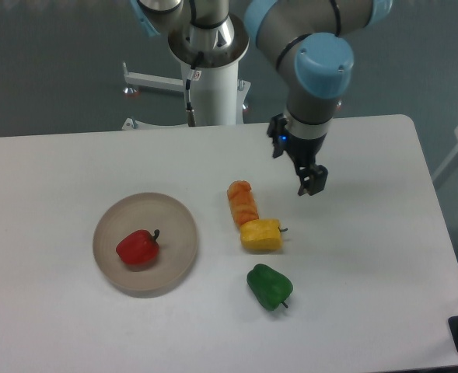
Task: Place the red pepper on the plate
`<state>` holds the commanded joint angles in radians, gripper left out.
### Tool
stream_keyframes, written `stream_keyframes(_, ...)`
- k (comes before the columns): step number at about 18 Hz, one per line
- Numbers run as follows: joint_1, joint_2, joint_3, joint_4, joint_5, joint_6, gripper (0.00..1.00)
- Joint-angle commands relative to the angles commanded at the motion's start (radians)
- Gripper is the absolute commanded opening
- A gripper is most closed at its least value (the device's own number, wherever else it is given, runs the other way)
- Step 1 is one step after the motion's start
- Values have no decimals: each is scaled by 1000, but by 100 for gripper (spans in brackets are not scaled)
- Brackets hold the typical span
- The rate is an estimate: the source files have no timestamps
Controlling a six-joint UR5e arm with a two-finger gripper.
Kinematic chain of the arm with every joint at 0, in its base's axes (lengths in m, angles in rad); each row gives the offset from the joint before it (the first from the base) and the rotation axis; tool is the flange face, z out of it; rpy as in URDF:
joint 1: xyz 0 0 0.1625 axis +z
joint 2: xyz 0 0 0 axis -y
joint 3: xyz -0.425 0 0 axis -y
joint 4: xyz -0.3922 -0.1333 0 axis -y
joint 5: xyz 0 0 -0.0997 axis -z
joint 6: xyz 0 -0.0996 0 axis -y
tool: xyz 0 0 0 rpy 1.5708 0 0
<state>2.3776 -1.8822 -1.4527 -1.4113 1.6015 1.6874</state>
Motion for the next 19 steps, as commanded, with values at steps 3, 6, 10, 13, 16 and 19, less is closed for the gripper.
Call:
stream_keyframes(3,5,-15,2,6,-8,1,100)
stream_keyframes(6,12,-18,3,17,-17,-2,100)
stream_keyframes(10,12,-26,14,21,-32,-9,100)
stream_keyframes(13,12,-26,15,21,-48,-15,100)
stream_keyframes(16,15,-26,15,21,-58,-25,100)
stream_keyframes(19,20,-25,12,21,-57,-23,100)
